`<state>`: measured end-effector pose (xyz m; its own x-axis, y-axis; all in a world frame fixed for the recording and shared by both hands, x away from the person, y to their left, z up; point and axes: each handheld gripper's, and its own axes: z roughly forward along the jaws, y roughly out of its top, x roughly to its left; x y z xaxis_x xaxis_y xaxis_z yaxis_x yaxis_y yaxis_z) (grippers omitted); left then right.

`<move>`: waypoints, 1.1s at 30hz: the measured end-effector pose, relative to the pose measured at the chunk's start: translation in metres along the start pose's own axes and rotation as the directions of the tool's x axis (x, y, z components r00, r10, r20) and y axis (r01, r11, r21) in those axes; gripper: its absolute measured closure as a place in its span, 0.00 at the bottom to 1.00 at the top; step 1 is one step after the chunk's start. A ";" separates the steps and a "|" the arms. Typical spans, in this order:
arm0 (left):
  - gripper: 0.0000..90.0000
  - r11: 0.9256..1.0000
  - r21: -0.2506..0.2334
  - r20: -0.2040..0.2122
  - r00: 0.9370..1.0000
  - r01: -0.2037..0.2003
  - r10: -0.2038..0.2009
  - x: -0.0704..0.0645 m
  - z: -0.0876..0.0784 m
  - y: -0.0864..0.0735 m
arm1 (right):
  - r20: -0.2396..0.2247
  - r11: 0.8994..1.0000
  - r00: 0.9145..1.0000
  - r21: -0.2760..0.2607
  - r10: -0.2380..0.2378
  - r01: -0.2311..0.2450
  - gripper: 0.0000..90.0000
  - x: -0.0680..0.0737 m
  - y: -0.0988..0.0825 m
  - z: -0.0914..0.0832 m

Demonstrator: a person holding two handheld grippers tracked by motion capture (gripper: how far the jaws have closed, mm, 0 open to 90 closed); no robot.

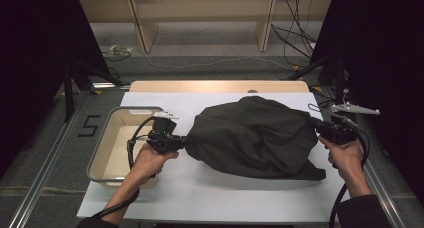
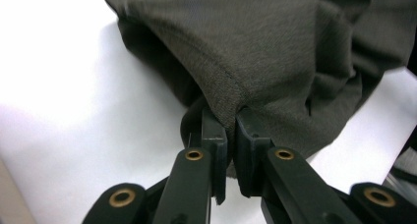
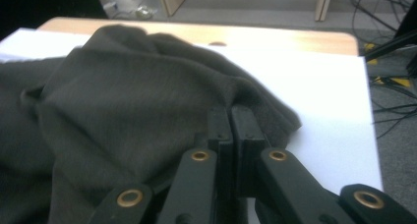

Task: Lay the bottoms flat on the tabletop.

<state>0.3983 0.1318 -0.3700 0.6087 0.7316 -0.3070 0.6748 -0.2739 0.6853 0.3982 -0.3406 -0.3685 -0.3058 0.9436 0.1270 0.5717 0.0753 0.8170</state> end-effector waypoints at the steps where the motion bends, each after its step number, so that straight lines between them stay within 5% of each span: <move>1: 0.94 1.000 -0.003 0.002 1.000 0.009 -0.009 0.003 -0.001 0.002 | -0.008 1.000 1.000 0.009 -0.004 0.004 0.99 0.002 -0.002 0.001; 8: 0.94 0.998 0.015 0.020 0.998 0.053 -0.053 0.019 -0.001 0.007 | -0.044 0.998 0.999 0.050 -0.026 0.028 0.98 0.012 -0.009 0.007; 16: 0.96 0.995 -0.043 -0.014 0.995 0.095 -0.096 0.034 -0.015 0.025 | -0.074 0.997 0.996 0.066 -0.040 0.045 0.98 0.019 -0.012 0.007; 19: 0.96 0.989 -0.074 -0.013 0.991 0.131 -0.133 0.041 -0.016 0.030 | -0.104 0.994 0.993 0.085 -0.064 0.073 0.98 0.028 -0.017 0.006; 23: 0.94 0.990 -0.063 -0.027 0.992 0.124 -0.126 0.037 -0.009 0.029 | -0.127 0.983 0.985 0.132 -0.113 0.130 0.98 0.042 -0.026 0.011; 33: 0.48 0.998 0.021 -0.156 0.986 0.063 -0.059 0.017 -0.006 0.005 | -0.112 0.973 0.982 0.154 -0.154 0.171 0.98 0.047 -0.028 0.015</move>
<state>0.4094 0.1467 -0.3678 0.4957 0.8346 -0.2401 0.7200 -0.2403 0.6510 0.3793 -0.2936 -0.3943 -0.4733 0.8787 0.0613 0.6218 0.2840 0.7299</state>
